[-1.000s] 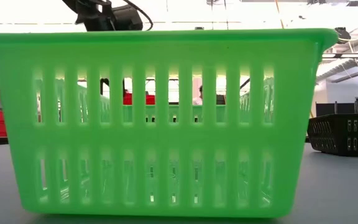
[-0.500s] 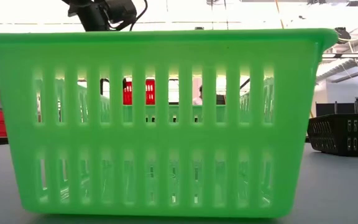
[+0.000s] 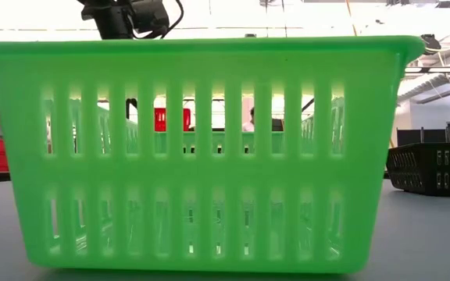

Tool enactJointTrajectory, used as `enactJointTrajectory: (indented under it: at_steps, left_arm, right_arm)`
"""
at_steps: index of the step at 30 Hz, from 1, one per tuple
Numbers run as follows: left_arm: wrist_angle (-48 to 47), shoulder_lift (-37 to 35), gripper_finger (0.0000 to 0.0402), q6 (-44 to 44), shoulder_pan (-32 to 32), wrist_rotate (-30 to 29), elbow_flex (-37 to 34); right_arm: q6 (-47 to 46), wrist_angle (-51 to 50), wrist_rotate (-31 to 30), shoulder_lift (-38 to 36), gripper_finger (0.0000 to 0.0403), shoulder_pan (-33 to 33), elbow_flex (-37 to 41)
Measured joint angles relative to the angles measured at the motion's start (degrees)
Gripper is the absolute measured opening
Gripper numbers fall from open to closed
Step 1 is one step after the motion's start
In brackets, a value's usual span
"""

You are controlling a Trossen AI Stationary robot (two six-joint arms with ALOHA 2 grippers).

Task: Stack baskets on shelf by color
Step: Stack the right red basket on the red basket on the shelf, then stack the left black basket on the black basket on the shelf

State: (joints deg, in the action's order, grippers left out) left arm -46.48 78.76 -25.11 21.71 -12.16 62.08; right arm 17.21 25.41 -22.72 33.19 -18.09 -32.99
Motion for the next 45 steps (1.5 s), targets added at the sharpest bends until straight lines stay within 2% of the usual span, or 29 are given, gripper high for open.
enactJointTrajectory:
  at_steps: [7, 15, 20, 25, 31, 33, 34, 37, 38, 41, 45]
  left_arm:
    - [1.1, 0.0, 0.0041, -1.1, 0.0, -0.1, 0.0]
    - [1.4, 0.0, 0.0128, -4.3, 0.8, -0.7, 0.0]
    - [3.2, -0.5, 0.0170, -2.1, -0.9, -8.4, 0.0]
    - [4.9, -2.4, 0.0177, -11.2, -6.1, -16.8, 0.0]
    - [6.1, -3.0, 0.0177, -13.2, -11.6, -18.3, 0.0]
    - [6.5, -3.1, 0.0177, -10.6, -12.5, -17.0, 0.0]
    - [6.7, -3.1, 0.0177, -8.8, -12.7, -14.2, 0.0]
    - [9.3, -2.3, 0.0177, -4.6, -14.1, -1.2, 0.0]
    - [10.9, -1.6, 0.0177, -4.3, -15.0, 1.4, 0.0]
    - [14.2, 0.9, 0.0177, -5.7, -18.3, 2.6, 0.0]
    - [23.4, 5.5, 0.0177, -7.3, -21.8, 3.1, 0.0]
  right_arm:
    - [0.0, 0.0, 0.0, 0.0, 0.0141, 0.0, 0.0]
    - [0.0, 0.0, 0.0, 0.0, 0.0141, 0.0, 0.0]
    - [0.0, -0.4, 0.1, 0.0, 0.0141, 0.0, 0.0]
    - [0.7, -0.4, 0.1, 0.0, 0.0141, 0.0, 0.0]
    - [1.0, -0.4, 0.1, 0.0, 0.0141, 0.0, 0.0]
    - [0.9, -0.4, 0.1, 0.0, 0.0141, 0.0, 0.0]
    - [0.8, -0.4, 0.1, 0.0, 0.0141, 0.0, 0.0]
    - [0.6, -0.5, 0.1, 0.0, 0.0141, 0.0, 0.0]
    - [0.6, -0.5, 0.1, 0.0, 0.0141, 0.0, 0.0]
    - [0.6, -0.5, 0.4, 0.1, 0.0141, 0.0, 0.0]
    - [0.6, -0.4, 0.5, 0.2, 0.0141, 0.0, 0.0]
